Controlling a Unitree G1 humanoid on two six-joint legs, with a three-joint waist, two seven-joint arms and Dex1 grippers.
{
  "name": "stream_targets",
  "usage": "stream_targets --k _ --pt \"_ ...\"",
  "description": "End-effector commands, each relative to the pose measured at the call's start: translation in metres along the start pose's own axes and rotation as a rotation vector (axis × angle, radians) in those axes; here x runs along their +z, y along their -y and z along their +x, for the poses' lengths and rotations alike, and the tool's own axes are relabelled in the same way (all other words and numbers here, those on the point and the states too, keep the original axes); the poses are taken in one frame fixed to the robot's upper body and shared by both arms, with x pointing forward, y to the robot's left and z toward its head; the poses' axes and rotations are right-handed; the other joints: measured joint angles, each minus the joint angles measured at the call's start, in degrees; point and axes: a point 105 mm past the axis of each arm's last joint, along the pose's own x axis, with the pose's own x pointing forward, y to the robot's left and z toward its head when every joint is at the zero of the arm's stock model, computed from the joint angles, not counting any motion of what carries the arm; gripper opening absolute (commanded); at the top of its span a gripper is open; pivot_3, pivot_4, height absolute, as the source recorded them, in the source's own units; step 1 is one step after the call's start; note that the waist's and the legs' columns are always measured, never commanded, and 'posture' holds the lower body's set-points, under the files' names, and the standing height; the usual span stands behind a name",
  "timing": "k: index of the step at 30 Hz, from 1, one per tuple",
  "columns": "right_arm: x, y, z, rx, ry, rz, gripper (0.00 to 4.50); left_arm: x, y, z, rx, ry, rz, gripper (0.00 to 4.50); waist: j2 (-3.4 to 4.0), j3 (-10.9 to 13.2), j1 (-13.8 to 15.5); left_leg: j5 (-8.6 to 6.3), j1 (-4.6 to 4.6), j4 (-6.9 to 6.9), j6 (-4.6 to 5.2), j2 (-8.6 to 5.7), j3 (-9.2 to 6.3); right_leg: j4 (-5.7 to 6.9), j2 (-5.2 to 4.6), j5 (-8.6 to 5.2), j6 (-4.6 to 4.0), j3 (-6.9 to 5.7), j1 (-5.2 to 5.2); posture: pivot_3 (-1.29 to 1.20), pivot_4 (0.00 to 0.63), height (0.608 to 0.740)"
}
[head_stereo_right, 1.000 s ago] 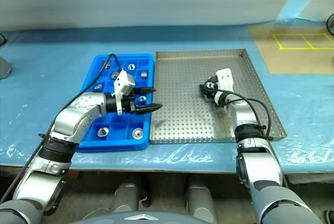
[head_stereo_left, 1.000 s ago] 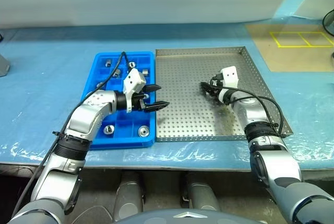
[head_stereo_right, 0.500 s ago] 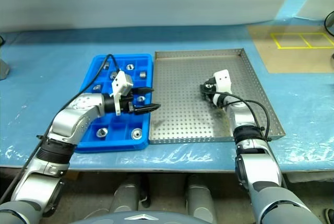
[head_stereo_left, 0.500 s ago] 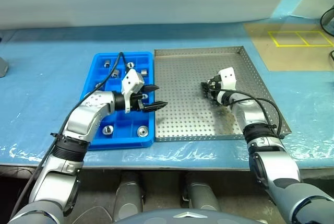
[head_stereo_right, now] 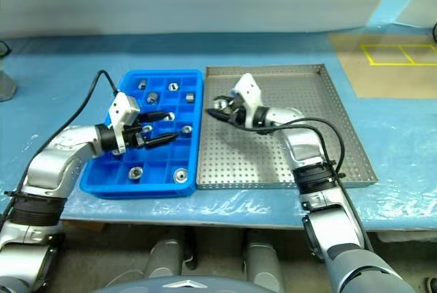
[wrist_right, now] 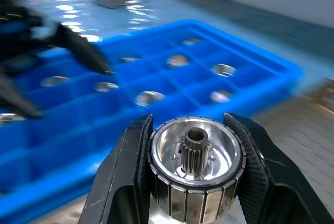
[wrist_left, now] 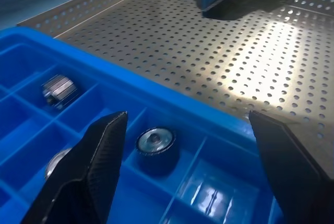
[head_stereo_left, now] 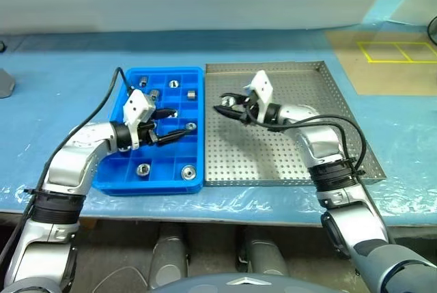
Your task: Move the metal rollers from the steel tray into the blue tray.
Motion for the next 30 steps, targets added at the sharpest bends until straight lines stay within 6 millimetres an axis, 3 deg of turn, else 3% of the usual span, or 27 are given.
stream_targets --k 1,8,14,16,22,30 --pt "0.020 -0.020 0.016 0.127 0.042 -0.049 1.68 0.016 0.000 -0.018 0.062 0.036 0.041 3.94 -0.01 0.00 0.53 0.00 0.00 0.01 0.00 0.00 0.00 -0.01 -0.01 0.00 0.00 0.00 0.00 0.12 0.150 0.740" --pt "0.023 -0.052 0.043 0.336 0.042 -0.062 1.68 0.002 0.029 -0.056 0.119 -0.038 -0.003 3.94 -0.08 0.02 3.06 0.02 0.00 -0.22 -0.07 -0.01 -0.03 -0.12 -0.04 -0.04 -0.03 -0.05 -0.06 0.32 0.150 0.740" --pt "0.018 -0.070 0.053 0.451 0.022 0.023 1.68 -0.006 0.047 -0.079 0.204 -0.068 -0.056 3.94 -0.10 0.03 5.49 0.03 0.01 -0.33 -0.10 -0.03 -0.09 -0.13 -0.04 -0.14 0.03 -0.08 -0.06 0.41 0.150 0.740" --pt "0.016 -0.073 0.056 0.463 0.014 0.050 1.68 -0.008 0.052 -0.082 0.212 -0.075 -0.069 3.94 -0.09 0.04 6.32 0.02 0.02 -0.34 -0.10 -0.04 -0.11 -0.15 -0.05 -0.30 0.31 -0.07 -0.06 0.43 0.150 0.740" --pt "-0.016 -0.066 0.068 0.374 -0.095 0.052 1.68 -0.010 0.058 -0.083 0.235 -0.083 -0.088 3.94 -0.09 0.04 8.67 0.13 0.19 -0.70 -0.29 -0.09 -0.16 -0.14 -0.05 -0.35 0.38 -0.06 -0.06 0.44 0.150 0.740" --pt "-0.027 -0.053 0.064 0.293 -0.117 0.025 1.68 -0.008 0.052 -0.073 0.221 -0.074 -0.085 3.94 -0.11 0.03 9.07 0.26 0.24 -1.00 -0.49 -0.18 -0.17 -0.15 -0.04 -0.35 0.39 0.00 -0.15 0.39 0.150 0.740"
